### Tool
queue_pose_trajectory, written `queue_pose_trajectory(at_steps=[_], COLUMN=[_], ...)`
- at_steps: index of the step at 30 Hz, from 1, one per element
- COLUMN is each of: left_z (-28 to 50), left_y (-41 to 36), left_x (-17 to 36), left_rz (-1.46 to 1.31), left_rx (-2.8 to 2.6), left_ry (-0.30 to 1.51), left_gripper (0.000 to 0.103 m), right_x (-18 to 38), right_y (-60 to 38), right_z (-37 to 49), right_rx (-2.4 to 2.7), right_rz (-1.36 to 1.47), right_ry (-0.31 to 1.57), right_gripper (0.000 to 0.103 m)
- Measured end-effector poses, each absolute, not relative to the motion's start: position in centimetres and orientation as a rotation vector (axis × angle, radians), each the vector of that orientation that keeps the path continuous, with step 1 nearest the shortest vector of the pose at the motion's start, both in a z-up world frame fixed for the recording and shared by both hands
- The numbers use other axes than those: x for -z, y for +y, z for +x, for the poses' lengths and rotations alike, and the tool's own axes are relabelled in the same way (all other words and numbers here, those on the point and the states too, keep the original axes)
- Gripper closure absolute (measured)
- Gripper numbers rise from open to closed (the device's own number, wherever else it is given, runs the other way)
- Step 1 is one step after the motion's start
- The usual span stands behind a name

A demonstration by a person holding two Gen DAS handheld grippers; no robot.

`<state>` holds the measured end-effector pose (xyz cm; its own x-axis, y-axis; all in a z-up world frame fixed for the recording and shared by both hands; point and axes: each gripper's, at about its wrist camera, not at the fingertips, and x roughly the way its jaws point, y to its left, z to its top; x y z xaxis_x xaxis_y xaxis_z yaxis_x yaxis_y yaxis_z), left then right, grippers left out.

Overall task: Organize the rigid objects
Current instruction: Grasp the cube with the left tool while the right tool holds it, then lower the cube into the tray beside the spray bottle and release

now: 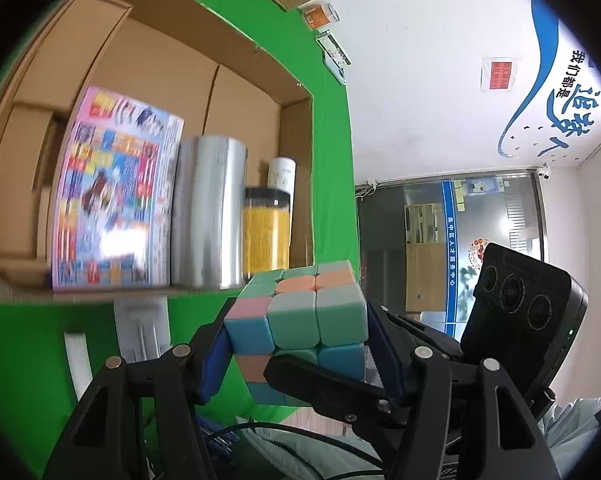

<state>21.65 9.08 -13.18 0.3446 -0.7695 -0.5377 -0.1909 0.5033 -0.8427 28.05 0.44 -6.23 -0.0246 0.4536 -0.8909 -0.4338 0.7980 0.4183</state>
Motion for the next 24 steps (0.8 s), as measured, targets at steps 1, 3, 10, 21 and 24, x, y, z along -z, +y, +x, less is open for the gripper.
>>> queue_pose_trajectory(at_steps=[1,3,10,21,24], left_z=[22.7,24.5,33.8,45.5,45.9], left_y=[9.0,8.7,6.2,1.7,0.7], left_x=[13.2,13.4,14.8,21.7,23.3], left_rz=[-1.0,-0.981,-0.93,-0.841,-0.794], left_rx=[0.483,0.5,0.572,0.585,0.562], left_ry=[1.195,1.203,1.244,1.448,1.519], left_gripper=[0.042,0.042,0.042,0.042,0.038], right_x=[6.5,6.9,9.0,18.8,21.4], right_y=[0.4,0.1,-3.3,-9.7,-10.6], right_z=[28.8,30.7,38.9,50.6,50.9], right_rx=[-0.703,-0.685,-0.605,-0.517,-0.493], right_rz=[0.024,0.044,0.105,0.293,0.297], right_ry=[1.427,1.42,1.384,1.42,1.45], right_gripper=[0.049,0.049,0.049,0.049,0.049])
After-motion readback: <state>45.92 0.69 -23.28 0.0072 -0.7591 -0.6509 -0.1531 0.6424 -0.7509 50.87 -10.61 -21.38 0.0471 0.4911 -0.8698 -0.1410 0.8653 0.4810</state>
